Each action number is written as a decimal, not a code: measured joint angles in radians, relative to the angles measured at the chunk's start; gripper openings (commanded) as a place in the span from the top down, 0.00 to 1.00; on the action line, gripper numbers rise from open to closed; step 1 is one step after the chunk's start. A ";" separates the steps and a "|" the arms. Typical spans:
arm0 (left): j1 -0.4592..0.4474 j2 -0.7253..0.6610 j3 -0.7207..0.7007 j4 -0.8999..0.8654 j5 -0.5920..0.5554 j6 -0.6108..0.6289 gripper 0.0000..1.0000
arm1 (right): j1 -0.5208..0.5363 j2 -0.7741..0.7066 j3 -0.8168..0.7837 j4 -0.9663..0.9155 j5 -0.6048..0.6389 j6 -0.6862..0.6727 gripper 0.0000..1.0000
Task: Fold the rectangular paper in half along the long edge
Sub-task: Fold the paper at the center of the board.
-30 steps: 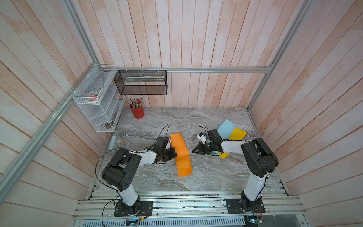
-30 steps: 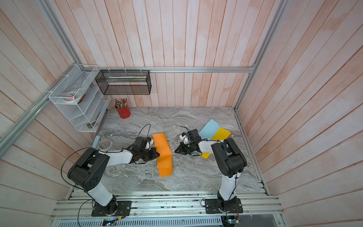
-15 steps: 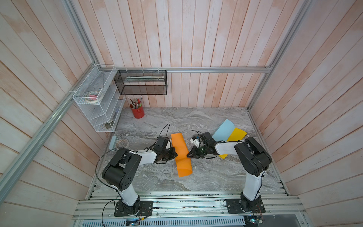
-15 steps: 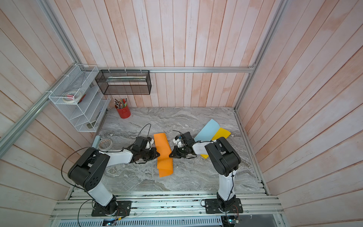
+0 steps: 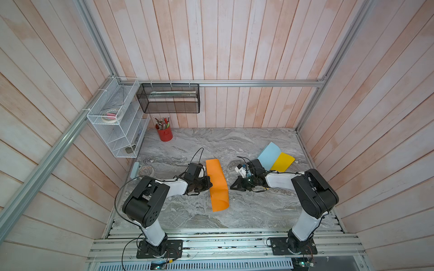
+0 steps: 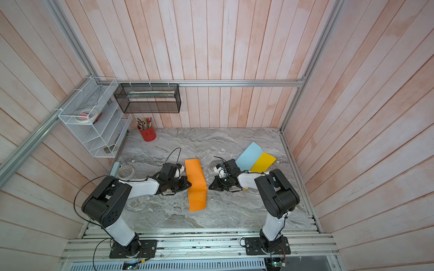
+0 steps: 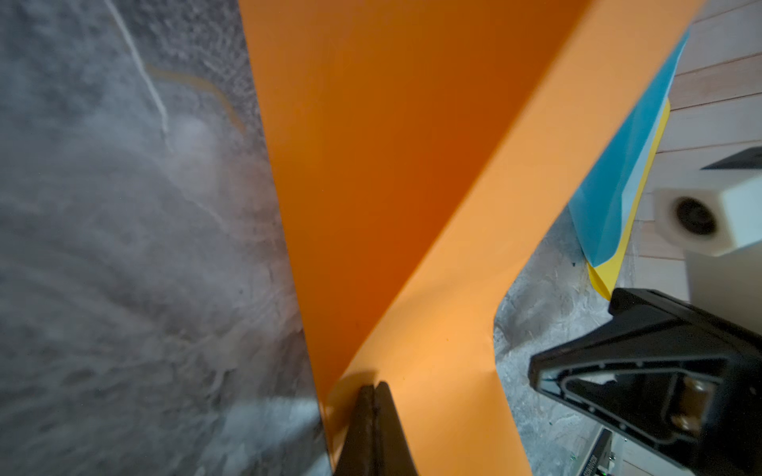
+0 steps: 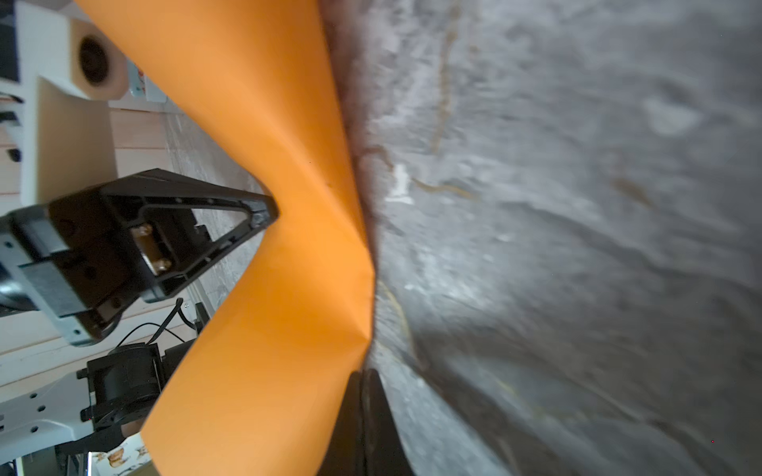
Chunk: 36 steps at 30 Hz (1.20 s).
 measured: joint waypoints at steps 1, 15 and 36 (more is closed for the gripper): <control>0.000 0.000 0.000 0.000 0.000 0.000 1.00 | 0.018 0.000 0.022 0.003 0.000 0.002 1.00; -0.001 0.000 0.000 0.000 0.000 0.000 1.00 | 0.047 0.008 -0.103 0.055 -0.011 0.031 1.00; -0.001 0.001 0.000 0.000 0.000 0.000 1.00 | 0.095 0.000 -0.017 0.002 0.008 0.033 1.00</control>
